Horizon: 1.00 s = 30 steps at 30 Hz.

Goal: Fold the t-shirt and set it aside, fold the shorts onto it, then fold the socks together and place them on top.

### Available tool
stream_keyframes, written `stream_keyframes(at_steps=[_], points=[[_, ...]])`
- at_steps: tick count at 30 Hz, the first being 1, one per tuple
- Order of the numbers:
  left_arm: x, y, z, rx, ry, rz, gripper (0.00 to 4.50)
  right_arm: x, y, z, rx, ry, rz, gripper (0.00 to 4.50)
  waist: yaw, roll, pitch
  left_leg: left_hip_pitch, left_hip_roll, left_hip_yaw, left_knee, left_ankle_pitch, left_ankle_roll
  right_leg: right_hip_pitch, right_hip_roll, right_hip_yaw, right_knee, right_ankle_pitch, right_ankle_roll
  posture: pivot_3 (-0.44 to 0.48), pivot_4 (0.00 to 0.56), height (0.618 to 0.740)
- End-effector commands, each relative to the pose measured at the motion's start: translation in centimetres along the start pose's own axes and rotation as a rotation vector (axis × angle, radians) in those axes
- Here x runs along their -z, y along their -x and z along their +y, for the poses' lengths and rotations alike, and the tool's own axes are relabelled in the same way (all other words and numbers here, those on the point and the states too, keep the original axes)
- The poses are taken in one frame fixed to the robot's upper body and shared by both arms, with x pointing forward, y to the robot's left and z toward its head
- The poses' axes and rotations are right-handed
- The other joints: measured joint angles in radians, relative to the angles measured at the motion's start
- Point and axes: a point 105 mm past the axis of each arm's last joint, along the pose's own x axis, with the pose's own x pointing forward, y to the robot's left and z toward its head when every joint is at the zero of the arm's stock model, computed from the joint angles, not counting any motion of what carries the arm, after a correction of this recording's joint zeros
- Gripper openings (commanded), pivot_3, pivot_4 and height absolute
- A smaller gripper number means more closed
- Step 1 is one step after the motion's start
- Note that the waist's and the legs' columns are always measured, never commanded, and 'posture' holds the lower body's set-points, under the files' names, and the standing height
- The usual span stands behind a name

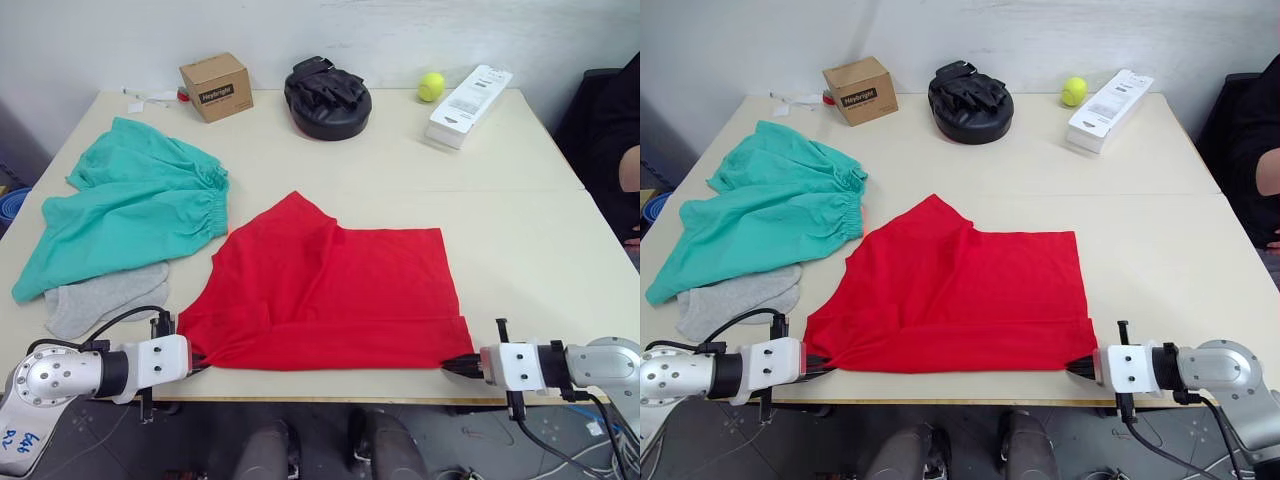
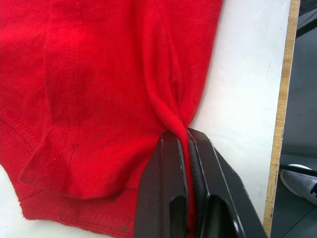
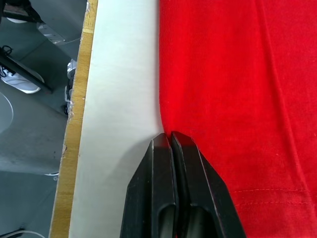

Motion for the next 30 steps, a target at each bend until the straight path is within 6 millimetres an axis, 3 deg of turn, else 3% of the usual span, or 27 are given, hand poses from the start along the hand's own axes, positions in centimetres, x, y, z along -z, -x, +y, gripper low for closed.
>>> stream_keyframes(at_steps=[1, 7, 12, 24, 30], points=[[0.7, 0.3, -1.6, 0.071, 0.092, 0.017, 0.02, -0.3, 1.0, 0.7, -0.076, -0.038, -0.006, 0.0, -0.002, 0.0, 0.0, 0.0, 0.0, 0.0, 0.0, 0.0, 0.0, 0.0, 0.0, 0.0, 0.0, 0.0, 0.0, 0.0, 0.15, 0.74], [0.3, 1.0, -4.1, 0.145, 0.146, 0.034, 0.02, -0.7, 1.8, 3.5, -0.22, -0.098, -0.013, 0.0, -0.007, 0.0, 0.001, -0.002, 0.001, 0.0, -0.002, 0.0, 0.0, -0.002, 0.0, -0.001, -0.001, -0.002, 0.0, 0.0, 0.15, 0.74], [0.3, 0.7, -5.0, 0.149, 0.167, 0.043, 0.02, -0.1, 1.5, 3.8, -0.201, -0.102, 0.012, 0.0, -0.005, -0.001, 0.001, -0.001, 0.0, 0.0, -0.002, -0.001, 0.002, -0.001, 0.0, -0.001, -0.003, -0.002, 0.001, 0.0, 0.15, 0.74], [0.8, 0.1, -4.9, 0.086, 0.229, 0.029, 0.02, 0.7, 2.0, 2.3, -0.159, -0.088, 0.051, 0.0, -0.003, 0.001, 0.0, -0.001, -0.001, 0.0, -0.001, -0.002, 0.001, 0.001, 0.0, 0.0, -0.005, -0.002, 0.001, 0.0, 0.15, 0.74], [0.7, 0.0, -4.7, 0.073, 0.252, 0.01, 0.02, 0.9, 3.5, 0.5, -0.145, -0.085, 0.074, 0.0, -0.001, 0.003, 0.0, 0.0, -0.001, 0.0, -0.001, -0.002, 0.001, 0.001, 0.0, 0.0, -0.006, -0.002, 0.001, 0.0, 0.15, 0.74]])
